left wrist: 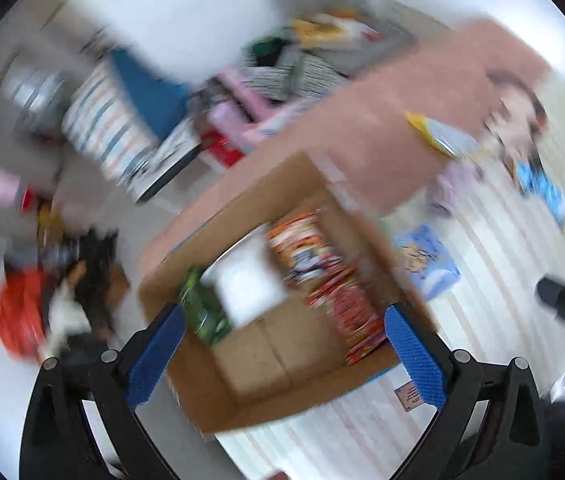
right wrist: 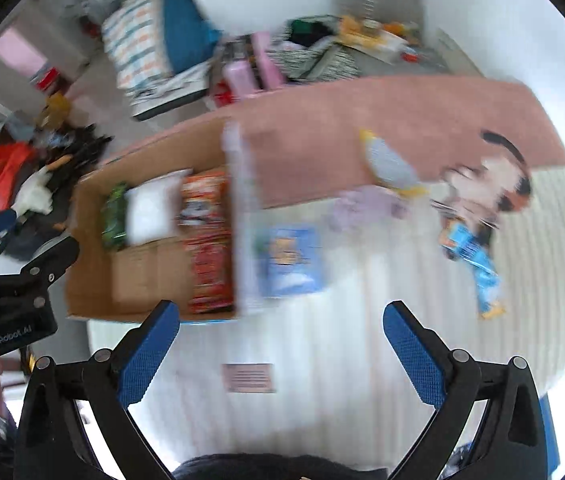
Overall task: Organize soft objects
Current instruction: 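Grasp the blue tissue pack with the left tool while the right grasps the lilac towel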
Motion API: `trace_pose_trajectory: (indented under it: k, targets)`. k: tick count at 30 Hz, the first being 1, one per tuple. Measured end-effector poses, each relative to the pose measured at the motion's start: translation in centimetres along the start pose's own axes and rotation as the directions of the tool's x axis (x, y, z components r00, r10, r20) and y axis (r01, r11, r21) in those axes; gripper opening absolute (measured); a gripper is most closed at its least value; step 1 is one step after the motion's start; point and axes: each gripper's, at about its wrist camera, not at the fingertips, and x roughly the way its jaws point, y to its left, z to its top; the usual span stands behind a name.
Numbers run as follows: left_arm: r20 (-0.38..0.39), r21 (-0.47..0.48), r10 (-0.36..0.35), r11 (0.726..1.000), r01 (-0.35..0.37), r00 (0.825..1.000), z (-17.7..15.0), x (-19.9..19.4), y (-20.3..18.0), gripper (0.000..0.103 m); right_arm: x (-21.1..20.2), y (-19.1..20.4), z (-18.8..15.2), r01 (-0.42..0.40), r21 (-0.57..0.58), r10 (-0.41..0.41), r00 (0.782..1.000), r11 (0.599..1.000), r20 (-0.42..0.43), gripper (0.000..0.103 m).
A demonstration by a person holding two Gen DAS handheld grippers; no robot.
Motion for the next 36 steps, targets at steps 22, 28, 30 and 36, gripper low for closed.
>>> trace_pose_trajectory:
  k: [22,28,30,36]
  targets:
    - [-0.358,0.793,0.219,0.584,0.172,0.908,3.3,19.2,-21.3,0.102,8.7,-20.9,2.3,0.084,0.252,-0.043,0.985,0.964,-0.165,0.103]
    - [-0.417,0.660,0.169,0.731,0.170,0.893,3.9,19.7,-20.3,0.066,9.4,-21.3,3.8,0.071,0.216,-0.034,0.985,0.974,-0.172,0.103]
    - [-0.468,0.563,0.133,0.807,0.179,0.874,5.1,20.1,-18.6,0.056,9.5,-21.4,4.3,0.063,0.200,-0.029,0.985,0.978,-0.168,0.103]
    - [-0.622,-0.040,-0.313,0.928,0.370,0.717,6.8,20.0,-14.4,0.049,9.8,-21.6,6.2,0.038,0.130,-0.016,0.985,0.991,-0.173,0.103]
